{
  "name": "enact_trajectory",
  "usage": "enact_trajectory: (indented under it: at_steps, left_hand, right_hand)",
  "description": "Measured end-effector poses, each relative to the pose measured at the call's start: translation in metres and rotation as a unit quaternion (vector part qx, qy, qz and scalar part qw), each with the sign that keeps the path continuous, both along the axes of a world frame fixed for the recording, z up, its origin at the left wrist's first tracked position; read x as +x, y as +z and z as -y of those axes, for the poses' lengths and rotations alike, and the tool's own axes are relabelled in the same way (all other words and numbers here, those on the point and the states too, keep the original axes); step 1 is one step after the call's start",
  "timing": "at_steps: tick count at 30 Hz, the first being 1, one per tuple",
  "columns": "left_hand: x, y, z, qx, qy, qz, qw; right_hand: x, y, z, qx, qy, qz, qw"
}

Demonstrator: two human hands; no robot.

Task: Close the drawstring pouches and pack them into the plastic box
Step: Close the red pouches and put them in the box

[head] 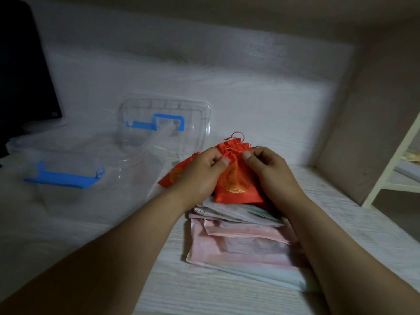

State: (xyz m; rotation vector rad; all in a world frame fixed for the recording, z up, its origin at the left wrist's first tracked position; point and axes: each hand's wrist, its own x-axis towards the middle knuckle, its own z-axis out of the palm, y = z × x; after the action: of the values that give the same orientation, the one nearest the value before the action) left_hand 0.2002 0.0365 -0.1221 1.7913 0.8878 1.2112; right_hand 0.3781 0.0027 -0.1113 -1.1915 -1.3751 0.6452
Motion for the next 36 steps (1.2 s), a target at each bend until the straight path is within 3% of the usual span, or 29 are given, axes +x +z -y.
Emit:
enact_trajectory:
  at_steps: [5, 13, 17, 21, 26, 30, 36]
  left_hand:
    - [0.001, 0.032, 0.014, 0.035, 0.094, -0.019, 0.995]
    - [-0.021, 0.065, 0.053, 0.032, 0.209, -0.02, 0.977]
    - [-0.071, 0.105, 0.06, 0.033, 0.206, 0.016, 0.978]
    - [-0.147, 0.133, 0.044, 0.048, 0.274, -0.045, 0.96]
    - [-0.199, 0.141, 0.02, -0.004, 0.341, -0.12, 0.932]
    - [-0.205, 0.132, 0.019, -0.008, 0.324, -0.218, 0.921]
    - [-0.163, 0.124, 0.053, 0.112, 0.28, -0.21, 0.93]
  right_hand:
    - [-0.009, 0.026, 0.016, -0.03, 0.024, 0.03, 0.999]
    - [-0.059, 0.063, 0.05, 0.0, 0.085, -0.073, 0.994]
    - [-0.105, 0.093, 0.032, 0.01, 0.064, -0.09, 0.994]
    - [-0.167, 0.122, 0.003, -0.003, 0.043, -0.035, 0.998]
    - [-0.22, 0.122, -0.032, -0.063, 0.057, 0.02, 0.996]
    - [-0.206, 0.114, -0.032, -0.028, -0.03, 0.161, 0.986]
    - [-0.131, 0.089, 0.012, -0.028, -0.11, 0.196, 0.974]
